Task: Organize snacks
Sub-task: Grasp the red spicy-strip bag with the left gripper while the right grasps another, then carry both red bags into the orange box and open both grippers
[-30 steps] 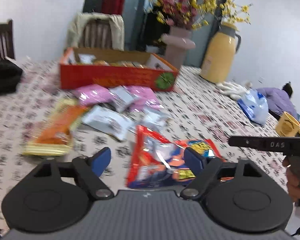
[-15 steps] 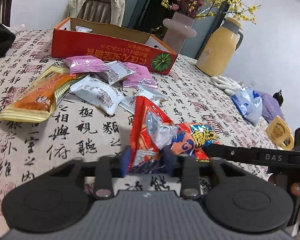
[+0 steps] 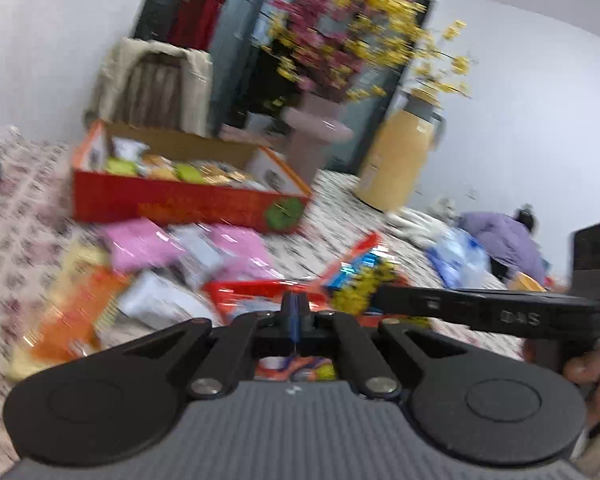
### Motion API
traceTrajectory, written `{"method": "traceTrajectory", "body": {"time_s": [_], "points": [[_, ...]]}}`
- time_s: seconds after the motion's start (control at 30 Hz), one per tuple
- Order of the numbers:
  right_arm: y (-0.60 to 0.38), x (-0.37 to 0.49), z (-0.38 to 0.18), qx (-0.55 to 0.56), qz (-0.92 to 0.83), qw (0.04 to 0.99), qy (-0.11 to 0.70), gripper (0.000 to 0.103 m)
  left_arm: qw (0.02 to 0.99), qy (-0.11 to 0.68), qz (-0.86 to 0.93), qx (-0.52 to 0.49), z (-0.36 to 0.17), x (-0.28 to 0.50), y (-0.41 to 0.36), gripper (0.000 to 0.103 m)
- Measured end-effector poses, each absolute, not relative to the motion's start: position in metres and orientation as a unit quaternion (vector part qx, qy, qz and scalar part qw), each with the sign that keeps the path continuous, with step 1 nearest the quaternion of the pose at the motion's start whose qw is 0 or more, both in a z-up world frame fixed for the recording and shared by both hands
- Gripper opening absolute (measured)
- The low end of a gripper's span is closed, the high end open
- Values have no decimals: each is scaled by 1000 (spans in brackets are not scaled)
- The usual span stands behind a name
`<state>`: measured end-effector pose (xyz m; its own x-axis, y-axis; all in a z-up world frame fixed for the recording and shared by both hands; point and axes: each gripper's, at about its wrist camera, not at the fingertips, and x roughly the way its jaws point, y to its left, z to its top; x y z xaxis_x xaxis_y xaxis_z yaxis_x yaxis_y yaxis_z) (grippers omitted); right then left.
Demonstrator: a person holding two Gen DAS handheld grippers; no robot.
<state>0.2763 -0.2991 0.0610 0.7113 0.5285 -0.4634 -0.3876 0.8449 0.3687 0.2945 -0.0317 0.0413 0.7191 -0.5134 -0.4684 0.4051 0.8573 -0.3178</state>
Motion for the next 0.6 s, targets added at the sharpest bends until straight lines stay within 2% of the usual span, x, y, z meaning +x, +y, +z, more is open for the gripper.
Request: {"method": "traceTrajectory", "body": {"time_s": [0.07,0.13,0.2,0.3,0.4,0.43,0.47,0.6], "points": [[-296,290,61,108,246,918,292,5,917,300,-241,-102,31,307,-23,5],[-300,306,47,106,233,914,316,5,910,328,-234,-102,14,317,-22,13],[-309,319,28,118,211,907,345,5,903,348,-231,-99,0,321,-25,54],[-321,329,5,134,188,900,371,6,898,351,-246,-99,-11,323,-34,65],[-327,329,-3,139,190,898,372,6,890,361,-257,-108,-19,334,-43,63],[-328,329,-3,138,192,898,372,6,882,374,-264,-115,-23,339,-46,60],[-329,329,-4,137,193,898,371,6,874,383,-272,-123,-26,340,-50,49],[-332,331,-8,145,194,897,370,7,863,388,-280,-160,-32,340,-48,40]]}}
